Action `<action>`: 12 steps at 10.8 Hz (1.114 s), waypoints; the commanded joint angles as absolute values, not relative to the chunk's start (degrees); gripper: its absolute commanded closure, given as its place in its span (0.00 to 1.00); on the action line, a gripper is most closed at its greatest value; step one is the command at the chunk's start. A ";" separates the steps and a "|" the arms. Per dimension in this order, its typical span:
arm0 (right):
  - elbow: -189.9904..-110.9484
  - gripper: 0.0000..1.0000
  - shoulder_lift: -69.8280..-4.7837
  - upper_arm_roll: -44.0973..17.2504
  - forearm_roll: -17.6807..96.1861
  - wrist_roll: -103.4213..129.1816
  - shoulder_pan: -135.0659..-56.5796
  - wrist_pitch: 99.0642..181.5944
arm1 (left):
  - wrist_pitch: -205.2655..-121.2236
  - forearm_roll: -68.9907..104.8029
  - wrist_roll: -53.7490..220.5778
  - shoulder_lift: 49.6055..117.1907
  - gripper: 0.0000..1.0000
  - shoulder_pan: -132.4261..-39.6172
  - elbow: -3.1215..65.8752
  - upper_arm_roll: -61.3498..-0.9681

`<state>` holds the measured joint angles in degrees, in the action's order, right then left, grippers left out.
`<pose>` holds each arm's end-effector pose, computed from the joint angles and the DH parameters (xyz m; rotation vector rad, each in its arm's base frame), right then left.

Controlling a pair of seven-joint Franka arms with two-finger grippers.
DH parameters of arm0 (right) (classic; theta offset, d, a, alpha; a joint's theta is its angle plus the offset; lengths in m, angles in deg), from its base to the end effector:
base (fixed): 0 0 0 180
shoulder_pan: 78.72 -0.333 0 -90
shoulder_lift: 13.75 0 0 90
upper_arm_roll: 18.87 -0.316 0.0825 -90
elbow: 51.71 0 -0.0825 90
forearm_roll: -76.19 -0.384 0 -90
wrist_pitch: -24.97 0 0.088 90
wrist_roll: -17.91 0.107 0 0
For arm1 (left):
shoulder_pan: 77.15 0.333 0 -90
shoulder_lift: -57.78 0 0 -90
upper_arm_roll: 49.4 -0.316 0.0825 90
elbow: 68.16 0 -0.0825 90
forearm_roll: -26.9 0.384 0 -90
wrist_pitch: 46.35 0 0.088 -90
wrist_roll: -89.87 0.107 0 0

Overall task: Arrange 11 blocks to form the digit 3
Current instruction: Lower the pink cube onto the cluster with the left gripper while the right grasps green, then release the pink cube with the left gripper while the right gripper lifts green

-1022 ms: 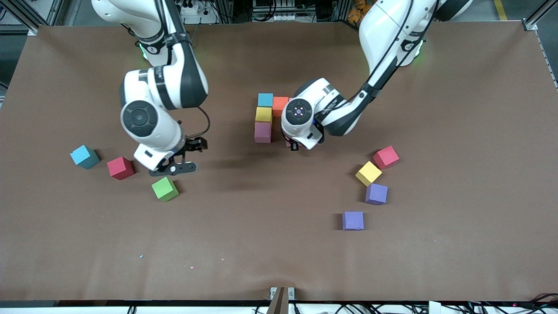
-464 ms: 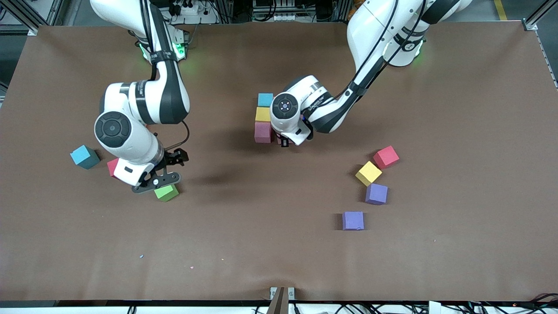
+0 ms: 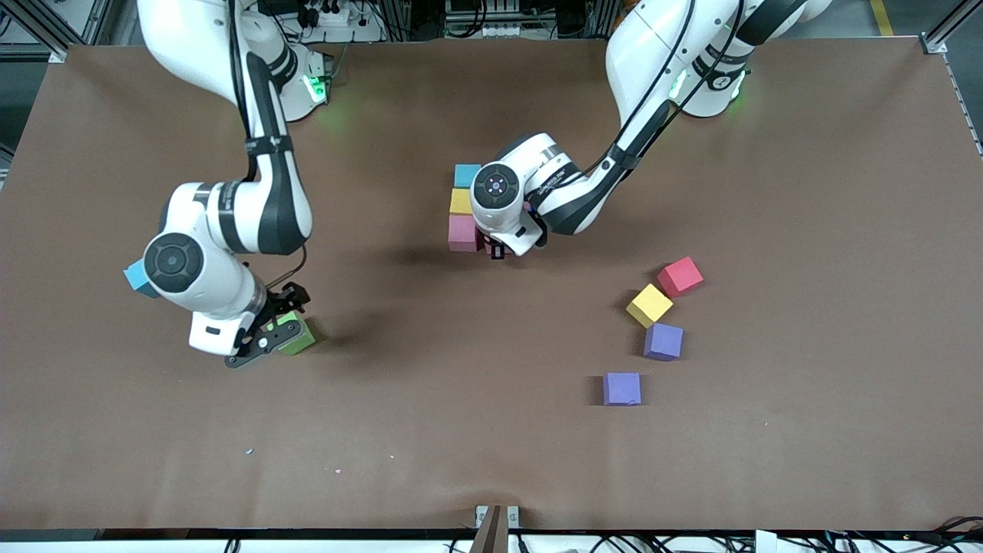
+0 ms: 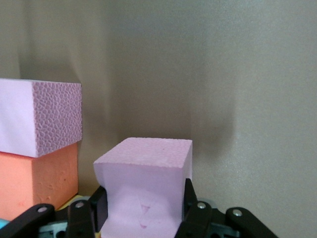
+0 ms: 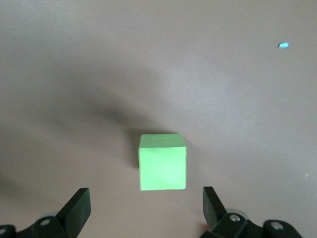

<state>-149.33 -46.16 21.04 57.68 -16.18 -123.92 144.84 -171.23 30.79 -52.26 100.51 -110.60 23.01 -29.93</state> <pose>0.6482 0.1267 0.3220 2.9410 0.8952 -0.0745 0.4371 -0.5258 0.2056 -2.1013 -2.1331 0.2451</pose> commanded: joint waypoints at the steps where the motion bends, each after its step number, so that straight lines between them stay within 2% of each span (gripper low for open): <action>1: -146.81 0.00 -49.25 19.89 57.82 -20.75 -122.05 146.60 | -171.15 32.43 -53.22 101.81 1.00 -111.86 20.87 -30.41; 7: -146.81 0.00 -51.89 15.77 57.82 -26.99 -119.17 150.38 | -171.24 33.31 -49.45 101.81 1.00 -112.30 20.79 -30.41; 10: -146.81 0.00 -52.77 8.57 57.82 -32.53 -110.66 152.50 | -171.85 33.31 -48.83 101.81 1.00 -112.30 20.79 -30.41; 12: -146.81 0.00 -53.91 6.09 57.99 -34.28 -108.09 152.68 | -172.20 33.31 -47.78 101.81 1.00 -112.30 20.79 -30.32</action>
